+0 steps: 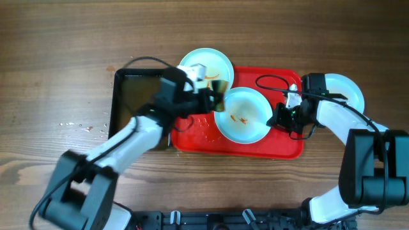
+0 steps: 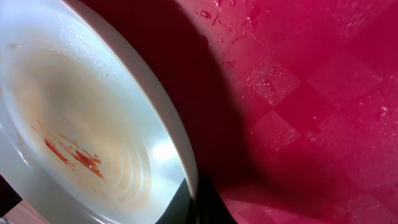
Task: Clean dirty plates on tray and stack at the side
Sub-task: 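Wipe the held plate with the sponge in the left gripper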
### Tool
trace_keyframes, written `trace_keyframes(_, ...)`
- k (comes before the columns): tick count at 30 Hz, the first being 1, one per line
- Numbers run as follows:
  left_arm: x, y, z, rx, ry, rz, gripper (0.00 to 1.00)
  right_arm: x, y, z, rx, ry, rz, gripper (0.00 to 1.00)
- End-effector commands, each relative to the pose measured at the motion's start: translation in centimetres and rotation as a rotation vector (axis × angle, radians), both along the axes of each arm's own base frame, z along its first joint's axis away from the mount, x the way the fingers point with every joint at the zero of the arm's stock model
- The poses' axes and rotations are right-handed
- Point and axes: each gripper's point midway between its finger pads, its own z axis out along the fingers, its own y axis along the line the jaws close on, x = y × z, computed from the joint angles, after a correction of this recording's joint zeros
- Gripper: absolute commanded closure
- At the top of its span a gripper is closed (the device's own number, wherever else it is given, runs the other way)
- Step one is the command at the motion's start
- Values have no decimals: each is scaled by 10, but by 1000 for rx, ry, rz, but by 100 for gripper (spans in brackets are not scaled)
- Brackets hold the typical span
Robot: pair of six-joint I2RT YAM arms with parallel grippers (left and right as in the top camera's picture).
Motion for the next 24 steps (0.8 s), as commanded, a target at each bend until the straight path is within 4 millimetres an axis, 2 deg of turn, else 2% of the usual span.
trace_keyframes(1, -17, -40, -18, -94, 127, -44, 96, -2, -5, -8, -41, 8, 17, 96)
trace_keyframes(5, -31, -72, -34, -133, 143, -92, 96, -1, -5, -8, -41, 8, 17, 96)
trace_keyframes(6, -38, -80, -43, -125, 150, -112, 96, -1, -5, -8, -41, 8, 17, 96)
trace_keyframes(10, -50, -90, -71, -84, 178, -127, 96, -2, -5, -8, -41, 8, 17, 96)
trace_keyframes(15, -34, -77, -97, 2, 157, -22, 96, -2, -5, -8, -41, 8, 17, 96)
trace_keyframes(20, -26, -43, -124, 159, 164, 38, 96, -2, -5, -8, -41, 8, 17, 96)
trace_keyframes(22, -23, -30, -128, 190, 182, 52, 96, -1, -5, -8, -42, 7, 17, 96)
trace_keyframes(24, -18, -22, -122, 199, 173, 58, 96, -1, -5, -8, -42, 7, 17, 96)
